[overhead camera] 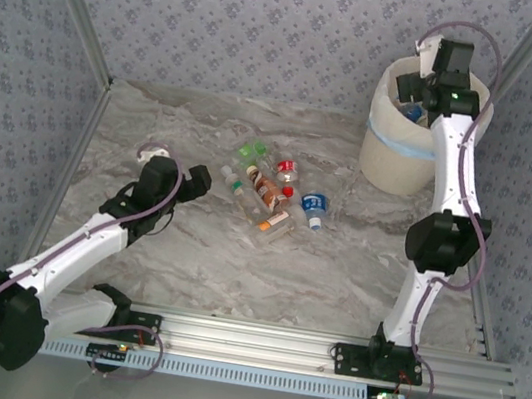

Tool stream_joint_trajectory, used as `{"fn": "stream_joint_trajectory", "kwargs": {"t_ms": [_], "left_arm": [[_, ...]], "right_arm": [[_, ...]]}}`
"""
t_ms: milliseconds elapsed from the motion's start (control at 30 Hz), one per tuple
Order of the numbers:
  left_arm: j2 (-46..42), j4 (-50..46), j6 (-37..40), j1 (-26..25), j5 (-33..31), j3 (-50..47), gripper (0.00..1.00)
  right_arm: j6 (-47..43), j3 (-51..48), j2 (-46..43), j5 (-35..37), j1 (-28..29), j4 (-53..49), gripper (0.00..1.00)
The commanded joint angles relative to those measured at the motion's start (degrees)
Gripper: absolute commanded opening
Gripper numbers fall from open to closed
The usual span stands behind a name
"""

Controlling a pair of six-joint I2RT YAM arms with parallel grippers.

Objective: Put the plastic bottles in the bin

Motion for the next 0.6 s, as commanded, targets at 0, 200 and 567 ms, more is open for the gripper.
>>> {"fn": "stream_joint_trajectory", "kwargs": {"t_ms": [0, 200, 567], "left_arm": [[0.67, 0.36, -0.48, 0.37, 0.32, 0.11, 0.99], [2.27, 0.95, -0.66, 0.36, 1.99, 0.68, 0.99], [6.9, 1.9, -2.23, 0.45, 4.71, 3.18, 0.99]], "right_arm": [[6.01, -0.56, -4.12, -2.35, 0.81, -1.09, 1.0], [14.97, -8.6, -10.72, -4.29, 2.58, 1.61, 1.0], [22.79, -27.28, -23.55, -11.07, 11.3, 5.15, 1.0]]}}
